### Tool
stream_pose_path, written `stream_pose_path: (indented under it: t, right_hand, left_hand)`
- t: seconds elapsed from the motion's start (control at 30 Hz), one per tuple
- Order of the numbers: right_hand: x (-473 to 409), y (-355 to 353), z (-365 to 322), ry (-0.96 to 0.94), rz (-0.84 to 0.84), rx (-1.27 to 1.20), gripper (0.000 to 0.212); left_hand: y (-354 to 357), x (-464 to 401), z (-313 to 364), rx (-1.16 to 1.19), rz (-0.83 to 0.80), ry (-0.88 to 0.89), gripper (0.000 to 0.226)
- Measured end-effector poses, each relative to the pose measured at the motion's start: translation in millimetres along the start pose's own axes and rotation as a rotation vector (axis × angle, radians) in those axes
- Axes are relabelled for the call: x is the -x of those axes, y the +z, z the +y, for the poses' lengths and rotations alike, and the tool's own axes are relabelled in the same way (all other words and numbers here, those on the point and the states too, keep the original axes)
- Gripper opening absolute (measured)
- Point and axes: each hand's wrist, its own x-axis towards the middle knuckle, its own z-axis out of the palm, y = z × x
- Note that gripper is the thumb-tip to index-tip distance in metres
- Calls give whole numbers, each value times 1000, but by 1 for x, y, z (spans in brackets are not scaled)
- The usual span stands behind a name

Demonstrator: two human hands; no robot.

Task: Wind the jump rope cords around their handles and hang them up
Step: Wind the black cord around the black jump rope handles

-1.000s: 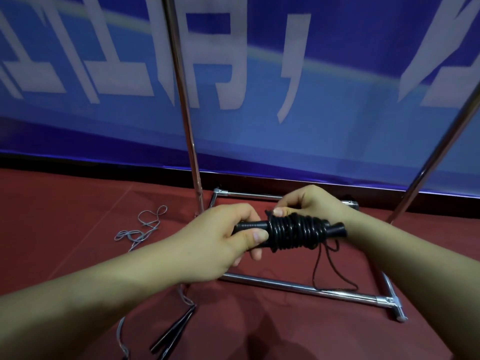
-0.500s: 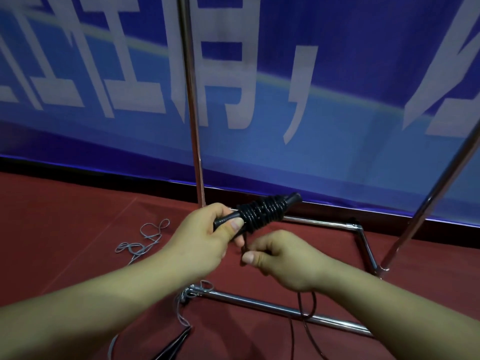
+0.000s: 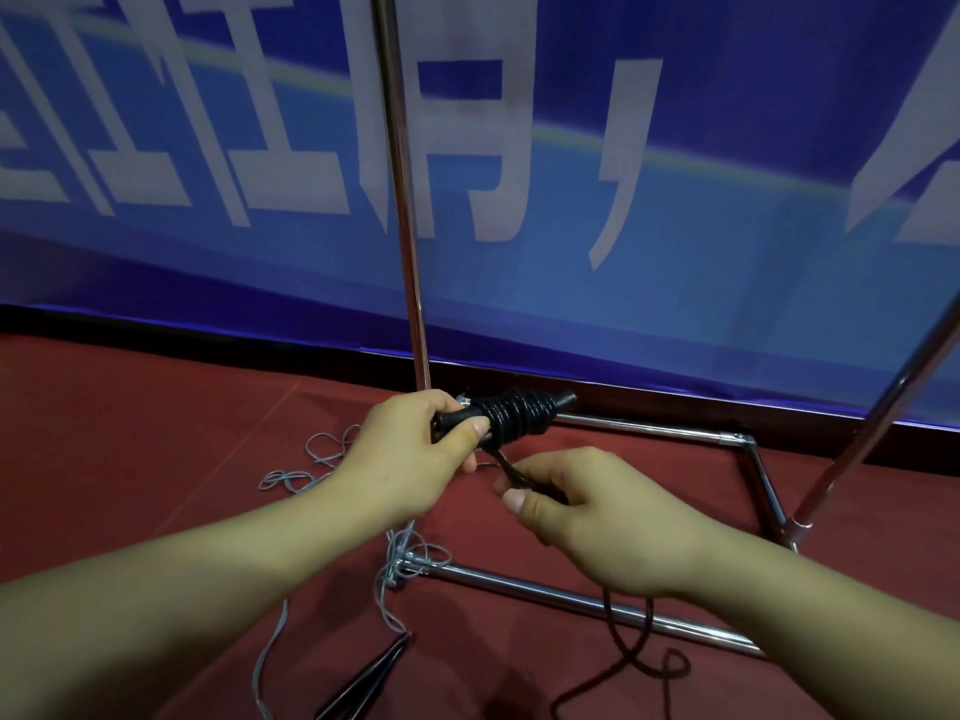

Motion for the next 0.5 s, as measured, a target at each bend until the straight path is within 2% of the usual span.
stream_pose_path:
  t: [0.37,0.5]
  right_hand:
    - [13,4,-5,30,-34,93,27]
    - [13,4,-7,43,-38,82,25]
  left_hand:
    - [8,2,-5,-30,-11,50,18]
    - [8,2,-5,105,-21,-3,18]
